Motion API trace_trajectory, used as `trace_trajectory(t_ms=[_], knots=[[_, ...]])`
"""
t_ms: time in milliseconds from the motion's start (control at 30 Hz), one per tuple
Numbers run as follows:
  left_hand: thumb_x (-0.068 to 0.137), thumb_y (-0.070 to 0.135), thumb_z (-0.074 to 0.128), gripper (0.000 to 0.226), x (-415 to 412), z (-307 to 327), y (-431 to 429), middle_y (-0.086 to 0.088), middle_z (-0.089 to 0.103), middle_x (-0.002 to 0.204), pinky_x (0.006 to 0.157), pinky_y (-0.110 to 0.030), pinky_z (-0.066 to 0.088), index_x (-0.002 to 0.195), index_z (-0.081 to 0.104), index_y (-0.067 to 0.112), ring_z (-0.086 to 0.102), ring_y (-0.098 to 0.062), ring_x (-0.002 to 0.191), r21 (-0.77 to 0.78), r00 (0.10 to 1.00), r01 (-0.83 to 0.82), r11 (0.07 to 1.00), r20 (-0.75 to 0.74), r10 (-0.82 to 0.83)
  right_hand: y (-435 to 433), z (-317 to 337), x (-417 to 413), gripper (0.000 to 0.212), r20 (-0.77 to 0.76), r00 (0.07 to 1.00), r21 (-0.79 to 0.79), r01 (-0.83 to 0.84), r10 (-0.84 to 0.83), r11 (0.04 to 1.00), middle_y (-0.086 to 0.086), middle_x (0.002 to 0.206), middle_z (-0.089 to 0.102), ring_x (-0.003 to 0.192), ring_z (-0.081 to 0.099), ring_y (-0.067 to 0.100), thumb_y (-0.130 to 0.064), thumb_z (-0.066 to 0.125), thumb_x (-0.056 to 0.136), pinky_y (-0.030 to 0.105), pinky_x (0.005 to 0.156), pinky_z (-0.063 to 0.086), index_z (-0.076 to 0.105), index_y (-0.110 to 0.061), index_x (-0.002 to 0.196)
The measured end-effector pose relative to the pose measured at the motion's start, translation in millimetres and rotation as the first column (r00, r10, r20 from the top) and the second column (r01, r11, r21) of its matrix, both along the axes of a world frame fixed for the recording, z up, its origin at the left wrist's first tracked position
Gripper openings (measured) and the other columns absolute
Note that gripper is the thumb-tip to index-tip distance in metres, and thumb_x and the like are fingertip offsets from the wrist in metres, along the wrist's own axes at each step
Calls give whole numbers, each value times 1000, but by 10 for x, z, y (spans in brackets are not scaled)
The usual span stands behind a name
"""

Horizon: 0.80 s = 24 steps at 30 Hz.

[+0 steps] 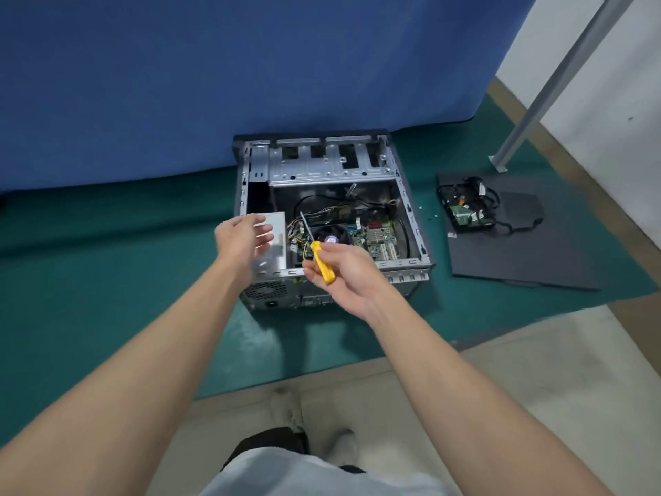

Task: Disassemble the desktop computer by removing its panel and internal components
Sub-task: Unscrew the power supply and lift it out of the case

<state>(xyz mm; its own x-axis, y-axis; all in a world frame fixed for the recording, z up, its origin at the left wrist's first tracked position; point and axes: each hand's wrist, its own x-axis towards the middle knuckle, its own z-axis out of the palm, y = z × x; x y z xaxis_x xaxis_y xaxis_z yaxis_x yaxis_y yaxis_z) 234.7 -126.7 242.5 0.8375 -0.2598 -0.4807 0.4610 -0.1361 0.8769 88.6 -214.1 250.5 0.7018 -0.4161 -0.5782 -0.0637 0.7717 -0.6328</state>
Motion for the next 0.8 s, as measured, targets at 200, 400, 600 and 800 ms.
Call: trace_trajectory(t_ms=[200,400,600,800], knots=[[96,10,49,17,187,-56,489,-11,67,80,52,-22,50,86,63,8,61,-16,60,2,999,-33,999,-19,33,507,-90,82,14,-203,973,-204,-148,106,968,2,80,49,52,43,9,-14,52,97,24,48,38,56,-14,110],[97,17,51,21,277,-205,782,-7,61,62,58,-25,50,79,58,7,58,-18,54,49,986,135,990,-103,-129,1107,-208,366,13,-289,956,-277,-134,51,951,1,71,52,48,42,10,-23,45,101,24,48,40,53,-14,96],[92,36,61,41,220,-380,911,-8,66,54,52,-27,56,67,62,4,64,-20,49,161,931,349,923,-170,-323,1504,-351,472,19,-350,937,-305,-108,-6,946,3,70,56,48,44,12,-21,37,102,24,49,40,52,-15,92],[94,41,59,42,97,-519,976,-14,74,83,56,-28,56,89,68,-1,68,-21,62,54,813,522,851,-333,-478,1749,-506,387,18,-307,945,-281,22,-111,960,4,65,48,43,32,12,-15,36,102,25,43,28,50,-10,91]])
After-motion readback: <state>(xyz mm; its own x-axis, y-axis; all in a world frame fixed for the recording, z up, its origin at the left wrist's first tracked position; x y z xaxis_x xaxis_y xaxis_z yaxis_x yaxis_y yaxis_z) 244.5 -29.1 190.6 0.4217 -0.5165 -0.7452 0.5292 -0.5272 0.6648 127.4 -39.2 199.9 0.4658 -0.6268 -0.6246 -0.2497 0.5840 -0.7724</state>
